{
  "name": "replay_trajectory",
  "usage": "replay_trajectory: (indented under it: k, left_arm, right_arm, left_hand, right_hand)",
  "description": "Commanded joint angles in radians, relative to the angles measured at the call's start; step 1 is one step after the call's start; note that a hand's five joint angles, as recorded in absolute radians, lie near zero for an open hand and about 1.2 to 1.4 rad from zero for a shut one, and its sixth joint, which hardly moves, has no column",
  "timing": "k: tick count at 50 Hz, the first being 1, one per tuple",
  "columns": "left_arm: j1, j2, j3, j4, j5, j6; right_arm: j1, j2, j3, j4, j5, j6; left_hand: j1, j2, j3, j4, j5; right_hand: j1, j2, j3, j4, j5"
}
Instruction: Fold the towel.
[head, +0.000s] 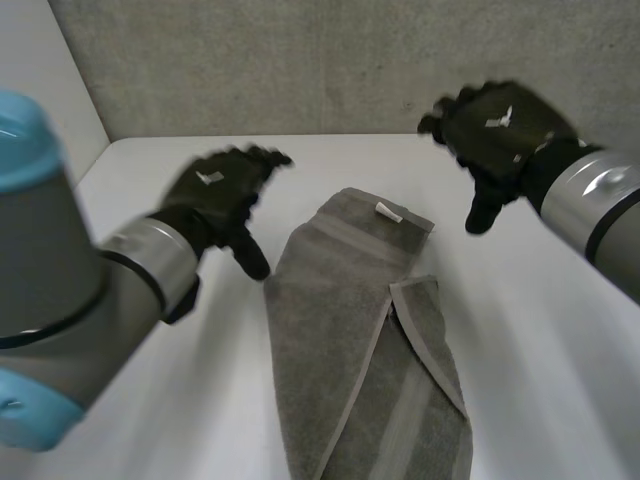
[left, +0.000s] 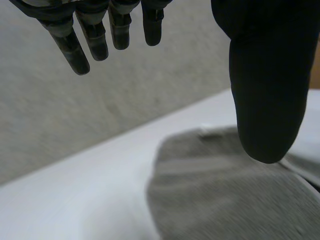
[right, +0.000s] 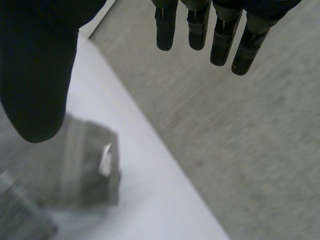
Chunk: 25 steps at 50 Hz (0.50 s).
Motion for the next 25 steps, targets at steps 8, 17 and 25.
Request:
replay_trajectory:
  k: [8,17,25]
  left_arm:
    - [0.064,-0.21,0.005,0.125,0.084,0.15]
    - [0.063,-0.206,-0.001,0.128,0.083,0.15]
    - [0.054,-0.208,-0.003,0.128,0.083,0.15]
  right_arm:
    - [-0.023,0.2,0.302,-0.051,-0.181,-0.367]
    - [-0.068,0.226,0.448,-0.26,-0.226,-0.424]
    - [-0.085,0.26,0.474,-0.335,-0.269,-0.426]
  left_hand:
    - [0.01,0.013,0.011,0.013,-0.022]
    - [0.006,0.01,0.008,0.009,-0.026]
    - [0.006,0.01,0.008,0.009,-0.026]
  right_hand:
    - [0.122,0.093,0.112,0.091,0.089]
    - [0.246,0.217,0.236,0.215,0.213]
    - [0.363,0.334,0.353,0.332,0.33]
